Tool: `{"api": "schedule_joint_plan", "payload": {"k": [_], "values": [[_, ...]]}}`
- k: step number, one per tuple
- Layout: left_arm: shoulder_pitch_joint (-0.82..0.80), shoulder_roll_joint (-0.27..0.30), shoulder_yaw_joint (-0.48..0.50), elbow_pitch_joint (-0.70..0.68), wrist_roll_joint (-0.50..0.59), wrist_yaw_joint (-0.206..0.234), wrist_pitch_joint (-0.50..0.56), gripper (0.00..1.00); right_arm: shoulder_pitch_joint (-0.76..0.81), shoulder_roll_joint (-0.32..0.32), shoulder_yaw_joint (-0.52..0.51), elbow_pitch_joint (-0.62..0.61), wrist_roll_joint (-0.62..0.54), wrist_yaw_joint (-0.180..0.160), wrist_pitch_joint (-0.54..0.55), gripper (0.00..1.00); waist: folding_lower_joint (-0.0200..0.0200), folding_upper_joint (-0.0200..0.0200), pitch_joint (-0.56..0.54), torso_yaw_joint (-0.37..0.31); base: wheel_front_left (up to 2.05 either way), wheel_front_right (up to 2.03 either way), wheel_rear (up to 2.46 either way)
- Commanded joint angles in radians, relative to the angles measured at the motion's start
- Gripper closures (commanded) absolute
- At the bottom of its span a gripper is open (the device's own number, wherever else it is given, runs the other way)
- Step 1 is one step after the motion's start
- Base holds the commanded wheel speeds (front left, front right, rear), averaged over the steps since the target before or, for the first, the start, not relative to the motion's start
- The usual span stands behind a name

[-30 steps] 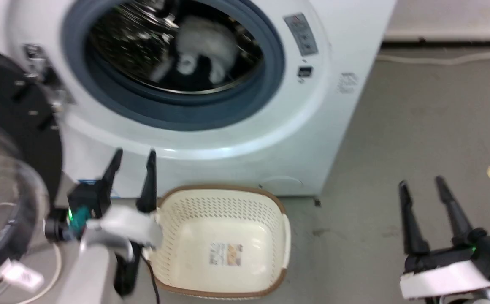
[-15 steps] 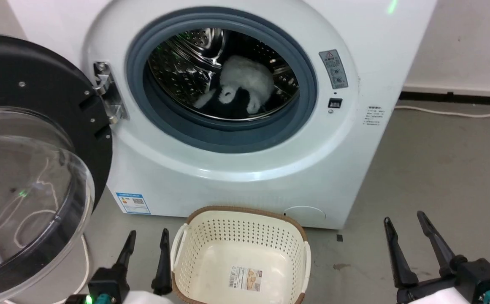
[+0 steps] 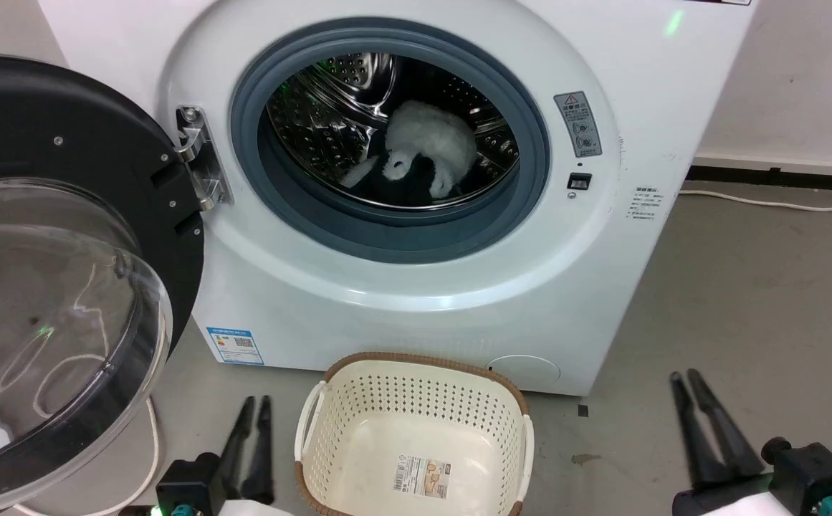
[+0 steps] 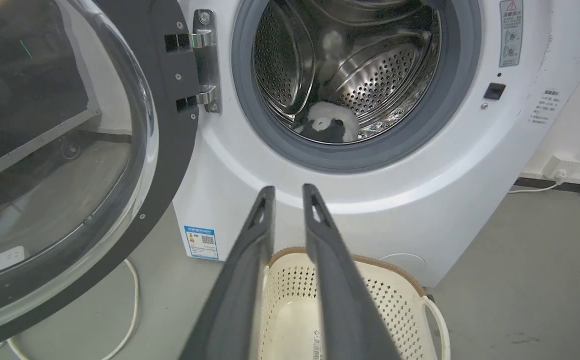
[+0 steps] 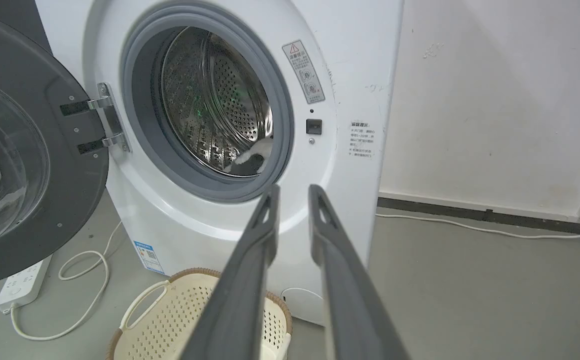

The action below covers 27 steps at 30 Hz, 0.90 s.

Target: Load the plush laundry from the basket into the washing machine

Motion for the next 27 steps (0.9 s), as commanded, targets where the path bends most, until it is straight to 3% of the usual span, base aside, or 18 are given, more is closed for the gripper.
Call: {"api": "schedule_joint_plan", "payload": {"k": [1,27], "values": [[0.0,0.0,0.0,0.0,0.0,0.0,0.0,1.0,0.0,0.0,0.0,0.0,0.0,0.0,0.0,1.0,0.0,0.0,0.0,0.0,0.0,0.0,0.0],[-0.009,-0.001,0.019,-0.035,0.039,-0.003,0.053,1.0,-0.016,0.0,0.003,-0.007,-0.018,0.0,0.054,1.0,0.0,0.0,0.0,-0.013,0.0,0.0,0.0]]}}
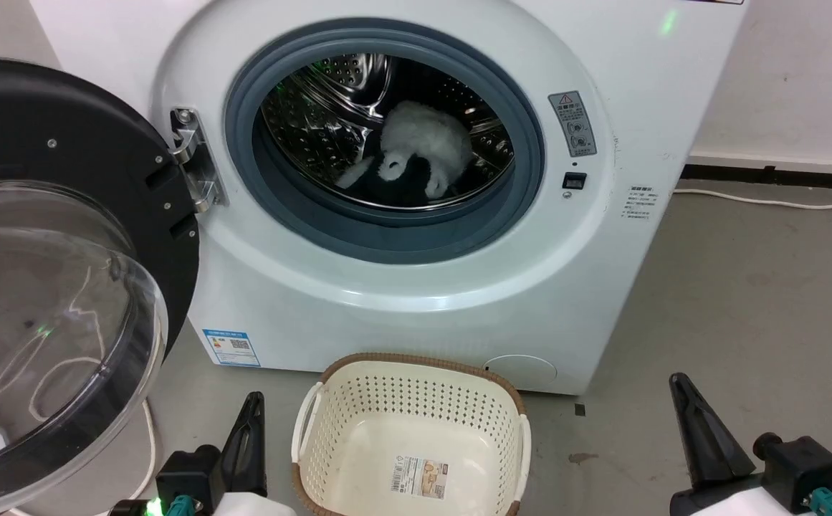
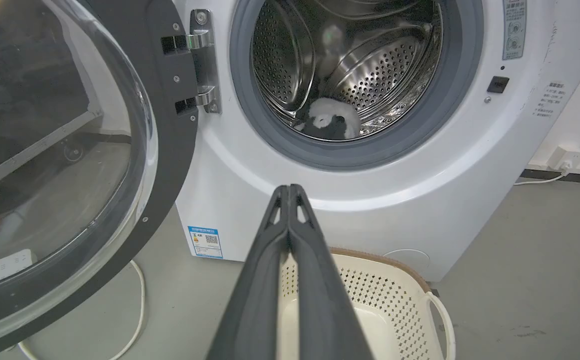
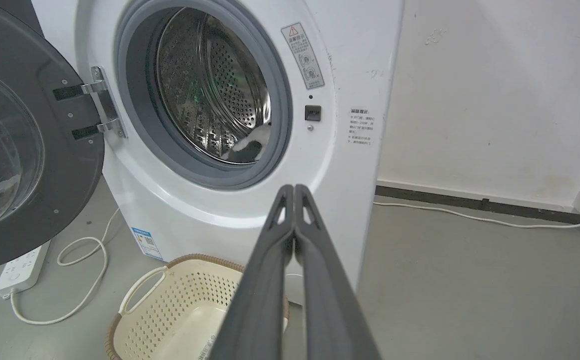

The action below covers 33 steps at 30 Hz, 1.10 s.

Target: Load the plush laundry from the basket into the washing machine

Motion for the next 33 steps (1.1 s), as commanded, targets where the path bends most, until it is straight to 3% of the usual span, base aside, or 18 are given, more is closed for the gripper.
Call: {"api": "schedule_joint_plan", "payload": {"k": [1,33], "values": [[-0.008,0.001,0.006,-0.01,0.014,-0.003,0.008,1.0,-0.014,0.0,0.002,-0.005,-0.008,0.0,0.007,1.0,0.0,0.0,0.0,-0.001,0.0,0.0,0.0],[-0.019,-0.001,0.029,-0.053,0.061,-0.007,0.073,1.0,-0.033,0.0,0.006,-0.014,-0.03,0.0,0.072,1.0,0.0,0.0,0.0,-0.017,0.0,0.0,0.0]]}}
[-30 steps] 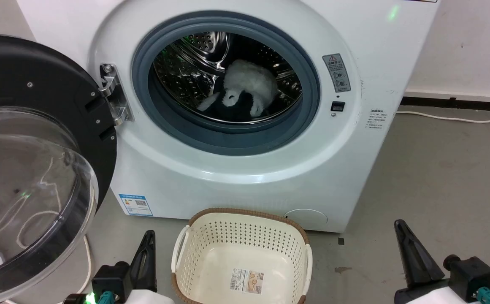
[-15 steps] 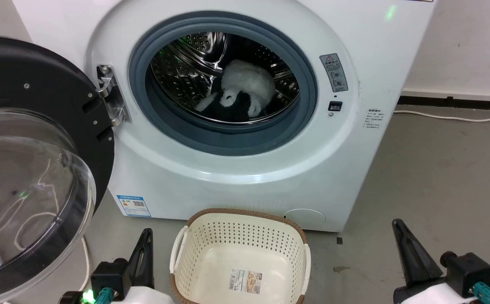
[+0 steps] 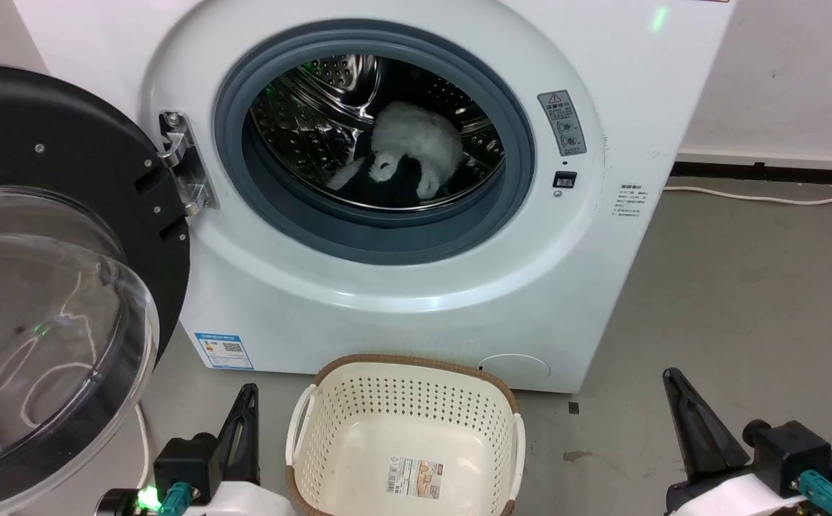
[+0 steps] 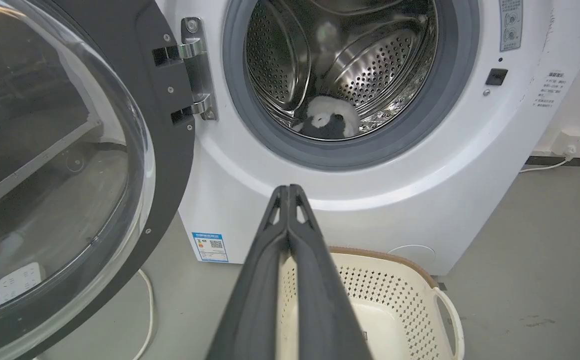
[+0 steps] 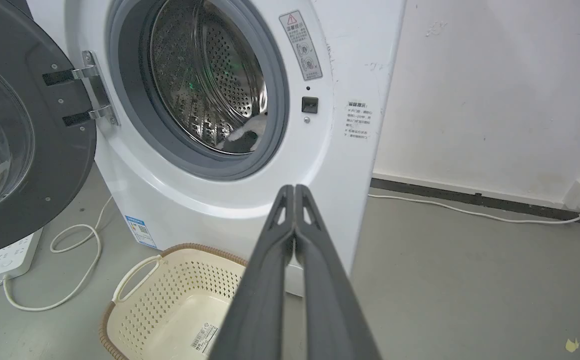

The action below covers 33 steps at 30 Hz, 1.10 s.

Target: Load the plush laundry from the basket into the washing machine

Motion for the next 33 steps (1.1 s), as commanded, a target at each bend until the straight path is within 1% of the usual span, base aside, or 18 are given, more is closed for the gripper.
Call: {"api": "schedule_joint_plan", "payload": {"k": [1,33], "values": [[-0.015,0.0,0.004,-0.009,0.009,-0.006,0.007,1.0,-0.013,0.0,0.002,-0.006,-0.007,0.0,0.005,1.0,0.0,0.0,0.0,0.0,0.0,0.0,0.0],[-0.026,-0.002,0.027,-0.053,0.058,-0.009,0.074,1.0,-0.033,-0.001,0.006,-0.015,-0.031,-0.001,0.072,1.0,-0.0001,0.0,0.0,-0.017,0.0,0.0,0.0]]}}
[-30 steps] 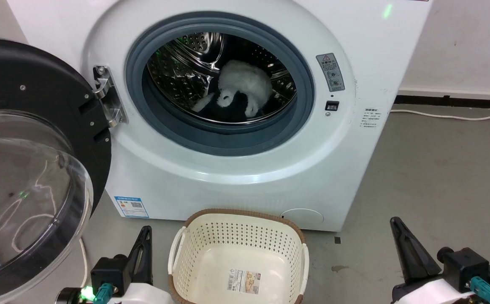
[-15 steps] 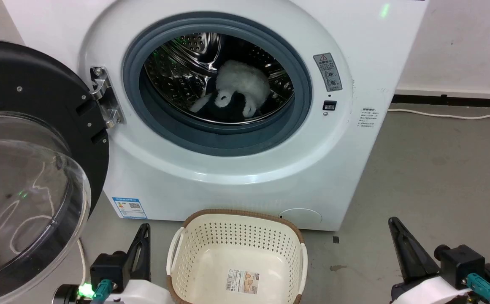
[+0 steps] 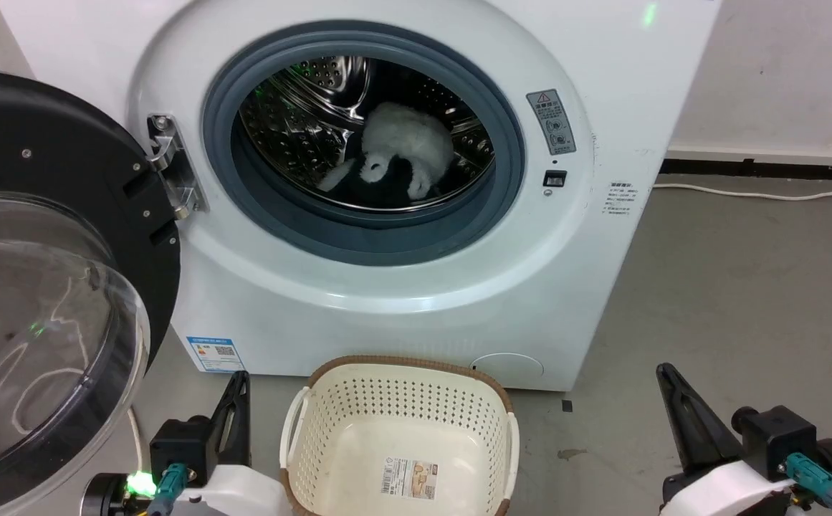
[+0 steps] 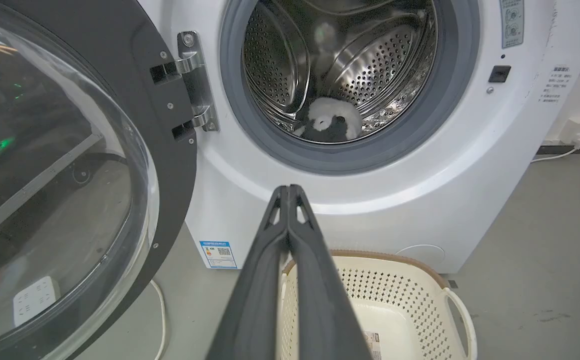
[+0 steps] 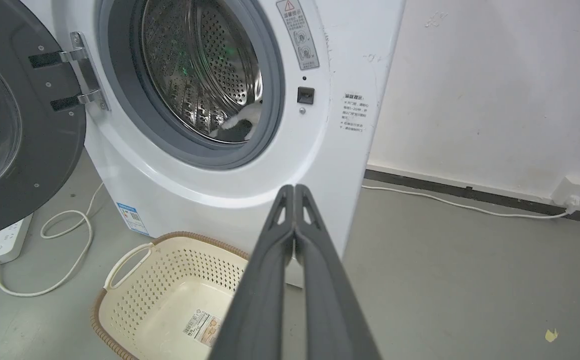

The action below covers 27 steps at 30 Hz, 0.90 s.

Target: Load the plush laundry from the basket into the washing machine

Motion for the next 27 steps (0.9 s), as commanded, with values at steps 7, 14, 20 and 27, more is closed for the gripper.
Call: {"api": "schedule_joint_plan", "payload": {"k": [7,14,20,27], "values": [[-0.013,-0.001,0.006,-0.017,0.017,-0.003,0.016,1.0,-0.016,-0.001,0.002,-0.007,-0.008,-0.001,0.017,1.0,0.0,0.0,0.0,-0.003,0.0,0.0,0.0],[-0.015,-0.002,0.011,-0.026,0.027,-0.004,0.03,1.0,-0.02,-0.001,0.003,-0.009,-0.013,-0.001,0.032,1.0,0.0,0.0,0.0,-0.007,0.0,0.0,0.0],[-0.017,-0.002,0.015,-0.034,0.036,-0.004,0.043,1.0,-0.024,-0.001,0.003,-0.011,-0.017,-0.001,0.044,1.0,0.0,0.0,0.0,-0.01,0.0,0.0,0.0],[-0.019,-0.002,0.02,-0.044,0.047,-0.005,0.057,1.0,-0.028,-0.001,0.004,-0.013,-0.022,-0.001,0.058,1.0,0.0,0.0,0.0,-0.013,0.0,0.0,0.0]]}}
